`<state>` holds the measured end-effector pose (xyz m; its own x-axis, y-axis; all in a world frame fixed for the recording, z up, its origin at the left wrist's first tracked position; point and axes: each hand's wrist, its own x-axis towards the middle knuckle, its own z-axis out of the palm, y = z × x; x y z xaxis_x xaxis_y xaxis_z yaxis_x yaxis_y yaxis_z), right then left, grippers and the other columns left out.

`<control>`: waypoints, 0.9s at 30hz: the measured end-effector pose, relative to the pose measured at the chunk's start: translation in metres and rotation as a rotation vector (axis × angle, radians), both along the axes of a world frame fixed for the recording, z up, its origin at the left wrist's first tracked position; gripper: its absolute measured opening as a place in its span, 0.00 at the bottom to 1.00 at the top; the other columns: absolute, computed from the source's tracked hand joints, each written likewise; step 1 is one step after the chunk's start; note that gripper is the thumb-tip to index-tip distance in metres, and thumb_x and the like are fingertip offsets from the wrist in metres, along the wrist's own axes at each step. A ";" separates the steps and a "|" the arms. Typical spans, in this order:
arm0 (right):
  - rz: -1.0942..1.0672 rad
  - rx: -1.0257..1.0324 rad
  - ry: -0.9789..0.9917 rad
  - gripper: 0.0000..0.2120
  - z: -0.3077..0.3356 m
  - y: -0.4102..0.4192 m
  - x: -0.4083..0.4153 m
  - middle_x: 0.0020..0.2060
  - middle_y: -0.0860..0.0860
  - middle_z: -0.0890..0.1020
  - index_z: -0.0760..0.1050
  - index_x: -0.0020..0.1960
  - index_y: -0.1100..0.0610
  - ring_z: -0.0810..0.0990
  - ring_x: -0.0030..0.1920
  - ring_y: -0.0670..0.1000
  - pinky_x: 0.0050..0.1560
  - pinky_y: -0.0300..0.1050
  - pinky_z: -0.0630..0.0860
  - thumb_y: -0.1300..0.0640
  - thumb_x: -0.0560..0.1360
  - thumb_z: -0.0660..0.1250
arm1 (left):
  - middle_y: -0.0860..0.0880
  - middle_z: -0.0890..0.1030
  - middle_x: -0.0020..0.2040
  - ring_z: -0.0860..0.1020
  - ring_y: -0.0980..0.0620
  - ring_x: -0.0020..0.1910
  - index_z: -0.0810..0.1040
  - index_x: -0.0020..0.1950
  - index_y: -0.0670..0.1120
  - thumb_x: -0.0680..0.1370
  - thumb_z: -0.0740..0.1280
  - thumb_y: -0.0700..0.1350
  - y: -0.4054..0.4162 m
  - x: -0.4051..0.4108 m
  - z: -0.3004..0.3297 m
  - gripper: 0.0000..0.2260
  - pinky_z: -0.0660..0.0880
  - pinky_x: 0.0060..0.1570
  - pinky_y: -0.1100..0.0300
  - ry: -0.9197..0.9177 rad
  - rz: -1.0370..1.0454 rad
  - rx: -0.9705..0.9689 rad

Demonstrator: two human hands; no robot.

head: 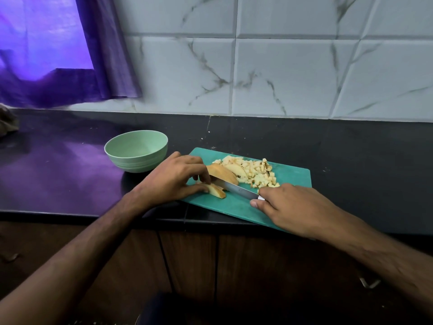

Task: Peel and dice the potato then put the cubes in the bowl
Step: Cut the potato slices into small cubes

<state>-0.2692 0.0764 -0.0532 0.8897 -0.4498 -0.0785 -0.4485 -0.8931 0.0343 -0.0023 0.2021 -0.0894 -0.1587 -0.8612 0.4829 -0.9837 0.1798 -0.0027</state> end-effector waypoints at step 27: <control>0.080 -0.055 0.069 0.18 0.014 0.012 0.013 0.38 0.46 0.74 0.70 0.52 0.49 0.73 0.37 0.45 0.33 0.39 0.65 0.39 0.85 0.49 | 0.61 0.77 0.44 0.76 0.65 0.44 0.85 0.54 0.48 0.73 0.79 0.51 -0.020 0.011 0.013 0.13 0.67 0.43 0.75 0.218 -0.068 0.298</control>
